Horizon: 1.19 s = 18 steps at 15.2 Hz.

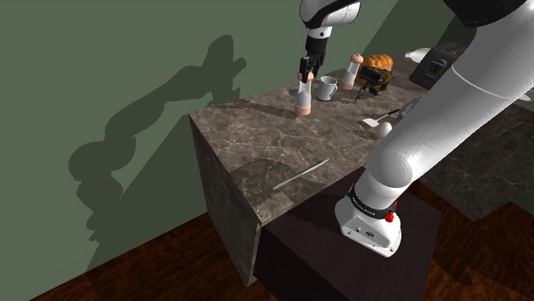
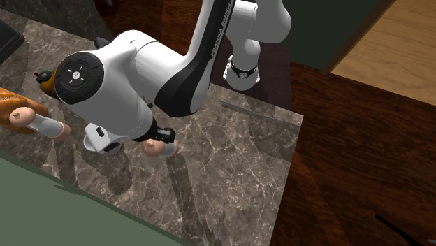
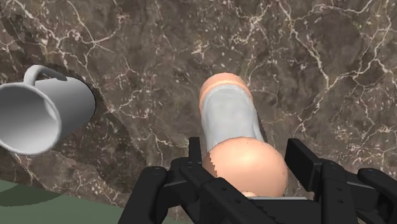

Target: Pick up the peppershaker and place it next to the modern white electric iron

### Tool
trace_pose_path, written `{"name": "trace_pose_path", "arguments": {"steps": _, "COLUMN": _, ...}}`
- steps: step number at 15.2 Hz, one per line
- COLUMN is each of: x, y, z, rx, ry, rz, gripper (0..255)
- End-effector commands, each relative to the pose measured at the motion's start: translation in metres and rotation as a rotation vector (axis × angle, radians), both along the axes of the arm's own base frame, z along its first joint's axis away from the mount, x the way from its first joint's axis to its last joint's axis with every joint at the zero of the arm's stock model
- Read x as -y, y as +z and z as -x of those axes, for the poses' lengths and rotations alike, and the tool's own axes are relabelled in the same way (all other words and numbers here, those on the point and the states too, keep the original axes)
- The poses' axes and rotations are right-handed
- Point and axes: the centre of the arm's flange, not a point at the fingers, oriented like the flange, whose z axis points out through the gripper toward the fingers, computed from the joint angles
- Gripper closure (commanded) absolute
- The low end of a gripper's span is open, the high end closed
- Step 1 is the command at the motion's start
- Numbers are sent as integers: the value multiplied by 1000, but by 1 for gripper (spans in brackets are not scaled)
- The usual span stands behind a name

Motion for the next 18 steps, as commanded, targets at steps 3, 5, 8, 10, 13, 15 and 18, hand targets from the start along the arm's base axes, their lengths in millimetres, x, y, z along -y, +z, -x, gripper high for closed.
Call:
{"name": "trace_pose_path", "arguments": {"steps": 3, "x": 0, "y": 21, "z": 0, "rx": 0, "ry": 0, "rz": 0, "gripper": 255}}
{"name": "trace_pose_path", "arguments": {"steps": 5, "x": 0, "y": 31, "z": 0, "rx": 0, "ry": 0, "rz": 0, "gripper": 255}}
{"name": "trace_pose_path", "arguments": {"steps": 8, "x": 0, "y": 47, "z": 0, "rx": 0, "ry": 0, "rz": 0, "gripper": 255}}
{"name": "trace_pose_path", "arguments": {"steps": 10, "x": 0, "y": 58, "z": 0, "rx": 0, "ry": 0, "rz": 0, "gripper": 255}}
{"name": "trace_pose_path", "arguments": {"steps": 13, "x": 0, "y": 73, "z": 0, "rx": 0, "ry": 0, "rz": 0, "gripper": 255}}
{"name": "trace_pose_path", "arguments": {"steps": 15, "x": 0, "y": 84, "z": 0, "rx": 0, "ry": 0, "rz": 0, "gripper": 255}}
{"name": "trace_pose_path", "arguments": {"steps": 18, "x": 0, "y": 100, "z": 0, "rx": 0, "ry": 0, "rz": 0, "gripper": 255}}
